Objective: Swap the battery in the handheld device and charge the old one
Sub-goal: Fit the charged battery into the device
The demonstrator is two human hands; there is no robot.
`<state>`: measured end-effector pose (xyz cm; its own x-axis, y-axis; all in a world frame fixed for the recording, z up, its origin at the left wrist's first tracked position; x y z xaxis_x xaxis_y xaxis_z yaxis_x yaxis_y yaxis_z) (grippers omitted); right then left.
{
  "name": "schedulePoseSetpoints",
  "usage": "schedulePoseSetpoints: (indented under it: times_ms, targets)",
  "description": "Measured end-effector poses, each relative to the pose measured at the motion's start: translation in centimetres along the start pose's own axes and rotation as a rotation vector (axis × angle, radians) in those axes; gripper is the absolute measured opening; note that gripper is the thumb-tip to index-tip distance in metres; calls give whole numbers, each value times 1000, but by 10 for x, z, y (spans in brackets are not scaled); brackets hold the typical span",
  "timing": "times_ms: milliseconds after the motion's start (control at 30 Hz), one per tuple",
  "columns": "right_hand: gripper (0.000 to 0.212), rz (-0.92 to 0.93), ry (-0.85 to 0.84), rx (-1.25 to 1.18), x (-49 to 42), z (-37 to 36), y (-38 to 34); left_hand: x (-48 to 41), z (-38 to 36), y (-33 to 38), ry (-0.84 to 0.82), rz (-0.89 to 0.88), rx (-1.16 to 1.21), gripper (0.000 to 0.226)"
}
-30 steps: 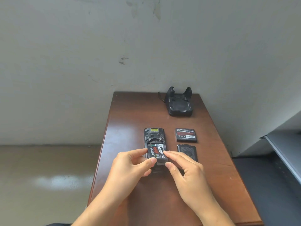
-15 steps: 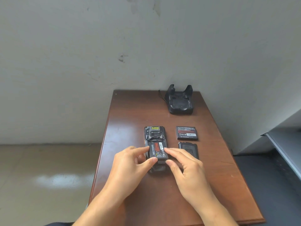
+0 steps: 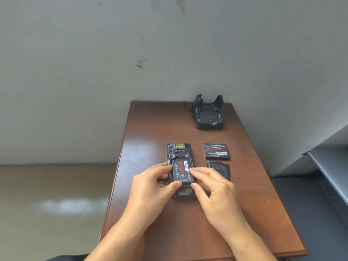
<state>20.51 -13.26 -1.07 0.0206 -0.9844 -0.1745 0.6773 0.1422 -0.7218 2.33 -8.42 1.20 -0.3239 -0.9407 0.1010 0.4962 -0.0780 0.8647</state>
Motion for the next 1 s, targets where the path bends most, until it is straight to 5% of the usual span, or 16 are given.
schedulePoseSetpoints:
  times_ms: [567,700,867,1000]
  targets:
    - [25,4,-18,-13,-9,3,-4,-7,-5,-6,19,7,-37,40]
    - [21,-66,113,89,-18,34,6,-7,-4,-6,12,36,-13,48]
    - [49,-368,-30,237,-23,62,34,-5,-1,-2,-8,50,32,54]
    - [59,-415,-112,230,-22,63,34,-4,0,-1,-33,38,14,53]
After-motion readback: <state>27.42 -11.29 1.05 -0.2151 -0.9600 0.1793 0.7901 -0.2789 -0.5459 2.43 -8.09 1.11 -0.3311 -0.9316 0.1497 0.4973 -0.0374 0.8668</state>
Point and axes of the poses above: each hand's wrist, its own x-axis away from the middle knuckle, its own z-axis out of the back of the hand, y = z × x, the point moved 2 cm from there along -x, towards the middle knuckle, and after that the axes turned 12 degrees about -y, right-handed, at the moved point
